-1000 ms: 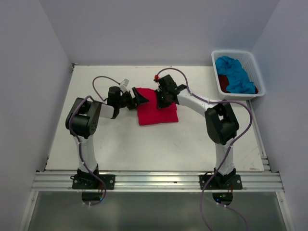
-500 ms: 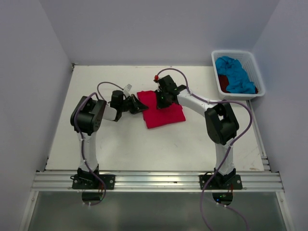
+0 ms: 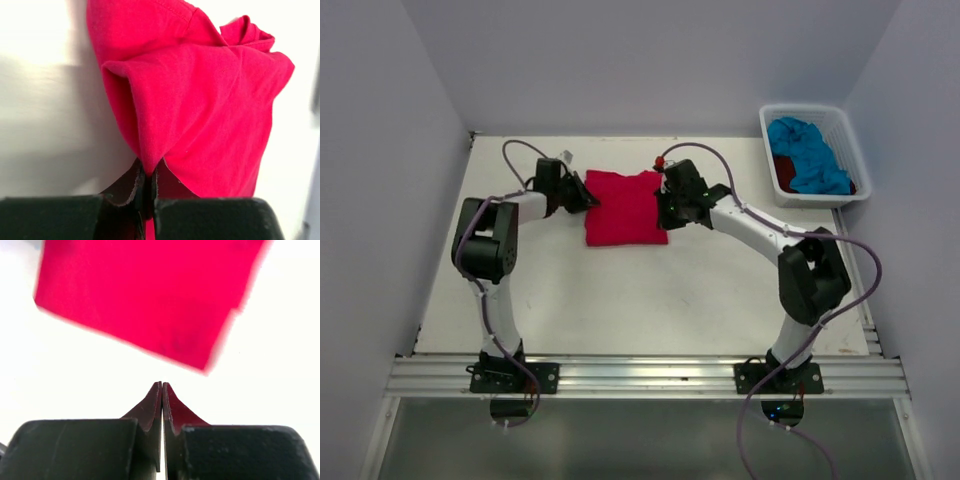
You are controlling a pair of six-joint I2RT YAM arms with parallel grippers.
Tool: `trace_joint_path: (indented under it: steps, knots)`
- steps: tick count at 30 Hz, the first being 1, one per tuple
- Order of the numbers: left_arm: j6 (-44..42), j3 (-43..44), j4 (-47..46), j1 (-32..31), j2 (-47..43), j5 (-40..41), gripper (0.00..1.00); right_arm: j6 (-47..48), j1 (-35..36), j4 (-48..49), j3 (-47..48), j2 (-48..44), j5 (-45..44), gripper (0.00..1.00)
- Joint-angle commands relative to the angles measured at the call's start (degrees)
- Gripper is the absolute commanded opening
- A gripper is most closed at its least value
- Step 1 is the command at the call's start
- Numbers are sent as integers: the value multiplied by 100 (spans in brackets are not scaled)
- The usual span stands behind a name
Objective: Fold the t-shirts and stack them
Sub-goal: Put the neatly folded tshirt into the corner of the board with the left arm
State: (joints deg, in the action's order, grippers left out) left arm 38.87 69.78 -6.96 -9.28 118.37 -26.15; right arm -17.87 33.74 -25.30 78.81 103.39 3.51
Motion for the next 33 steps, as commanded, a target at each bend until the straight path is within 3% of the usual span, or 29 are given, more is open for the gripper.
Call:
trace_joint_path:
  steps: [1,5,14,21,27,33]
  knots:
    - [-862,789,1741,584,-332,1217,0,38,19,254,-216,-618,-149,0]
    - [-1232,1529,2680,892,-192,2147,0,38,19,245,-479,-970,-166,0]
    - [-1909,3392,3648,1463,950,2886,0,2,10,79,-946,-1638,-184,0]
    - [-2331,4315,4115,1868,1689,3046,0,38,10,-159,-1131,-1779,-333,0]
    - [-2209,4579,4159,2632,1865,2818,0,108,10,-440,-1087,-1665,-333,0]
    - [-2200,5561,4484,3125,2287,2651,0,152,10,-616,-929,-1436,-316,0]
